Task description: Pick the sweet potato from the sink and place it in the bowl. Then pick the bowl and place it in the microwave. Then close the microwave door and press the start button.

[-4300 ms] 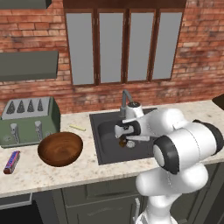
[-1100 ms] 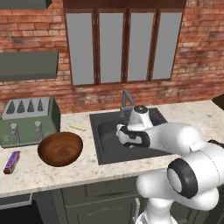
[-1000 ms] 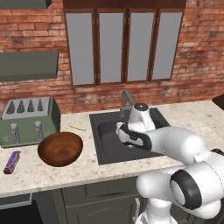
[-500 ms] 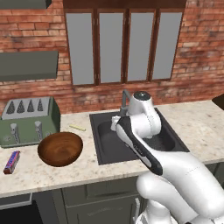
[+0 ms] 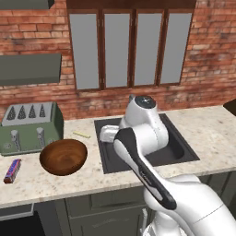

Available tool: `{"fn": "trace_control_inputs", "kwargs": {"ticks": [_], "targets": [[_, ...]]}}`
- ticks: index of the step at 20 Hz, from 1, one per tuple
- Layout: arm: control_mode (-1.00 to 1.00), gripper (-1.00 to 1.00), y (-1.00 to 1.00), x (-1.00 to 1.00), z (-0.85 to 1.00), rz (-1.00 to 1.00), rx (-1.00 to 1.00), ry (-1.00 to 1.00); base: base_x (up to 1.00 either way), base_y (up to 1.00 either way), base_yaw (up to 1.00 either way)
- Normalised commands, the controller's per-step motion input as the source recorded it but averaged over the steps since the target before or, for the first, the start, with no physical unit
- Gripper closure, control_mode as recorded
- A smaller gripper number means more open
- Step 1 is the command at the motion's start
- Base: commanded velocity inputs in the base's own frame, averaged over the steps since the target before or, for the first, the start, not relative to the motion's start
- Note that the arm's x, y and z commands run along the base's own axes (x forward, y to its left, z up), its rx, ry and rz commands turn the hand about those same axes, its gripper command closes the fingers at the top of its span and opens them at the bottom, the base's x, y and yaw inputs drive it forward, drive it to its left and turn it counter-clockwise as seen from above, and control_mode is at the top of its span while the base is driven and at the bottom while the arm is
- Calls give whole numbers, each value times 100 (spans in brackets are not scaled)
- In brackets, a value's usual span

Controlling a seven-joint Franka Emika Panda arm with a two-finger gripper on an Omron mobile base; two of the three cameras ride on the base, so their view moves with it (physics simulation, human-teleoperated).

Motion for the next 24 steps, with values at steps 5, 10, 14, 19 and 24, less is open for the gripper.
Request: {"fn": "trace_control_inputs", "kwargs": {"ticks": [5, 10, 14, 19, 24], "targets": [[-100, 100, 98, 0, 36, 21, -6, 7, 0, 0, 0], [-100, 100, 94, 3, -47, 9, -18, 7, 0, 0, 0], [-100, 100, 72, 36, -69, 1, -15, 4, 0, 0, 0], [-100, 100, 35, 55, -41, 0, -8, 13, 0, 0, 0], [-100, 100, 10, 56, -22, 0, -4, 22, 0, 0, 0]]}}
